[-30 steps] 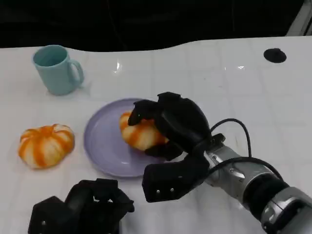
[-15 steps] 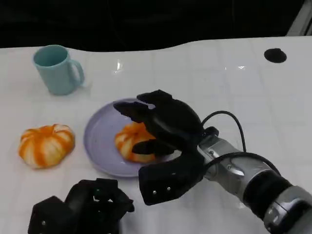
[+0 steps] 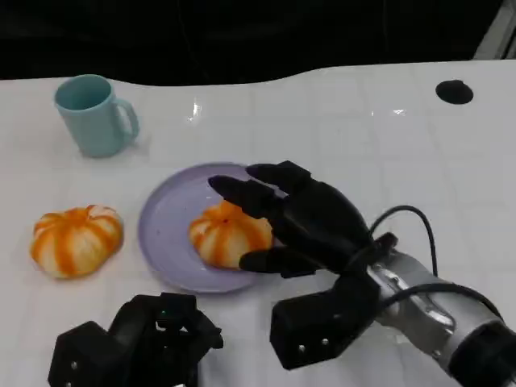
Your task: Grasp the bread from the table and place it into the plate.
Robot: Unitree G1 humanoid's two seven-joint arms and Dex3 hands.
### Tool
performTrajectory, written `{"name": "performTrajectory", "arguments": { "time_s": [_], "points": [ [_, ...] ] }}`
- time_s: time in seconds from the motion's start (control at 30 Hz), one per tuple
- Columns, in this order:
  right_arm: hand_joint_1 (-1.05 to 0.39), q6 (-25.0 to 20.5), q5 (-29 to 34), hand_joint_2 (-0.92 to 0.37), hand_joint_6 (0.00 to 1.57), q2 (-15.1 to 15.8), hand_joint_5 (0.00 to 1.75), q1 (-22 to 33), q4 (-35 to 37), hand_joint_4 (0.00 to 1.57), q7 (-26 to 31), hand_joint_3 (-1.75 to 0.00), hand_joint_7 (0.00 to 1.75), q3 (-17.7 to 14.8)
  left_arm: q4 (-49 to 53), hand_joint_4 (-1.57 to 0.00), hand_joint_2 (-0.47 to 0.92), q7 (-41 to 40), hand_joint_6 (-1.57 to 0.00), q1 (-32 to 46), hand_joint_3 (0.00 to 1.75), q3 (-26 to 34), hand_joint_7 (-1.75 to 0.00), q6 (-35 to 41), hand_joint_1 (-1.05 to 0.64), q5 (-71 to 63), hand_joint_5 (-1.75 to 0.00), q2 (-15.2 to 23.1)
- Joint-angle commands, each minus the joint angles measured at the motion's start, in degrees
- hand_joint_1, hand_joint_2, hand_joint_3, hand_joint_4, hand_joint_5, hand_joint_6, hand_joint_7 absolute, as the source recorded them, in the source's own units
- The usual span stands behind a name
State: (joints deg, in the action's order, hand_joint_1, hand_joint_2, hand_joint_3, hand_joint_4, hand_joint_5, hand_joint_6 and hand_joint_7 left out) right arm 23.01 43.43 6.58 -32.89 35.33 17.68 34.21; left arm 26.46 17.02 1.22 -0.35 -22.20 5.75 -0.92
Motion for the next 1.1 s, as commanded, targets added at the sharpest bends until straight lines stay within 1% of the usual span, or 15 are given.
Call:
{"name": "performTrajectory", "arguments": {
  "time_s": [0.03,0.1,0.23,0.27,0.33,0.37,0.4,0.47,0.57,0.67,0.77,0.8,0.9,0.97,1.1],
  "points": [
    [-0.58,5.0,-2.5,-0.92,0.37,3.7,0.52,4.1,-3.2,0.14,1.3,-0.24,0.09,-2.9,0.4,-1.57,0.61,-0.4,-1.40,-0.2,0.56,0.4,-0.74,0.1,-1.05,0.2,-1.21,0.4],
    [-0.54,8.0,-3.5,-0.92,0.44,4.6,0.56,5.9,-3.8,0.22,3.1,-0.22,0.12,-4.3,0.3,-1.57,0.61,-0.6,-1.40,-0.2,0.55,0.3,-0.74,0.1,-1.05,-0.1,-1.21,0.4],
    [-0.43,14.4,-8.2,-0.92,0.68,4.9,0.66,11.0,-5.4,0.45,5.3,-0.13,0.21,-8.2,0.0,-1.57,0.62,-0.9,-1.41,-0.1,0.55,0.1,-0.74,0.2,-1.05,-0.5,-1.21,0.4],
    [-0.39,15.5,-9.2,-0.92,0.74,5.0,0.72,12.0,-5.9,0.52,5.2,-0.15,0.25,-9.0,0.1,-1.57,0.62,-0.9,-1.41,-0.1,0.55,0.1,-0.74,0.1,-1.05,-0.4,-1.21,0.4],
    [-0.36,17.1,-10.7,-0.92,0.76,5.3,0.83,13.9,-6.8,0.54,4.8,-0.18,0.31,-10.5,0.2,-1.57,0.62,-0.8,-1.41,-0.1,0.55,0.1,-0.74,-0.1,-1.05,-0.4,-1.21,0.4],
    [-0.36,18.2,-11.4,-0.91,0.77,5.6,0.92,14.7,-7.0,0.58,4.8,-0.21,0.39,-11.2,0.1,-1.57,0.62,-0.8,-1.41,-0.1,0.55,0.1,-0.74,0.0,-1.05,-0.3,-1.21,0.3],
    [-0.35,19.5,-11.7,-0.87,0.76,6.1,0.99,15.5,-7.2,0.61,5.1,-0.31,0.48,-12.0,0.0,-1.57,0.62,-0.7,-1.41,-0.1,0.55,0.1,-0.74,0.0,-1.05,-0.2,-1.21,0.2],
    [-0.33,21.2,-11.6,-0.74,0.74,6.7,1.20,16.5,-7.3,0.65,5.4,-0.58,0.63,-13.2,-0.1,-1.57,0.62,-0.7,-1.41,0.0,0.55,0.1,-0.74,0.0,-1.05,-0.1,-1.21,0.2],
    [-0.28,23.3,-13.6,-0.64,0.78,7.7,1.38,18.7,-7.6,0.73,4.0,-0.80,0.76,-15.3,-0.8,-1.57,0.61,-1.0,-1.42,0.2,0.55,0.1,-0.74,0.9,-1.05,-0.1,-1.20,0.0],
    [-0.25,26.4,-18.3,-0.59,0.84,8.6,1.48,20.6,-6.6,0.78,0.5,-0.90,0.85,-16.9,-0.6,-1.57,0.61,-0.9,-1.43,0.1,0.54,0.1,-0.74,0.7,-1.05,-0.1,-1.20,0.0],
    [-0.24,27.5,-23.4,-0.55,0.90,9.2,1.55,22.9,-6.7,0.81,-3.7,-0.99,0.93,-18.3,-0.5,-1.57,0.61,-0.9,-1.43,0.0,0.54,0.1,-0.73,0.7,-1.05,-0.3,-1.20,0.1],
    [-0.23,27.6,-24.3,-0.52,0.90,9.2,1.61,23.6,-7.0,0.84,-4.7,-1.07,1.00,-18.8,-0.5,-1.57,0.62,-0.9,-1.43,0.0,0.54,0.1,-0.73,0.6,-1.05,-0.4,-1.20,0.2],
    [-0.22,26.8,-27.2,-0.46,0.86,9.2,1.67,26.0,-8.5,0.90,-7.9,-1.19,1.15,-20.2,-0.2,-1.57,0.62,-0.7,-1.42,-0.1,0.54,0.1,-0.73,0.3,-1.05,-0.3,-1.20,0.2],
    [-0.24,26.3,-28.5,-0.45,0.82,9.4,1.71,27.7,-9.6,0.89,-9.8,-1.20,1.23,-21.1,-0.3,-1.57,0.62,-0.8,-1.42,-0.1,0.54,0.1,-0.74,0.5,-1.05,-0.3,-1.19,0.2],
    [-0.25,25.1,-29.7,-0.46,0.78,9.1,1.74,31.1,-12.5,0.86,-12.0,-1.18,1.30,-22.9,-0.7,-1.57,0.62,-0.7,-1.42,0.0,0.53,0.2,-0.74,0.8,-1.05,-0.2,-1.19,0.3]
  ]
}}
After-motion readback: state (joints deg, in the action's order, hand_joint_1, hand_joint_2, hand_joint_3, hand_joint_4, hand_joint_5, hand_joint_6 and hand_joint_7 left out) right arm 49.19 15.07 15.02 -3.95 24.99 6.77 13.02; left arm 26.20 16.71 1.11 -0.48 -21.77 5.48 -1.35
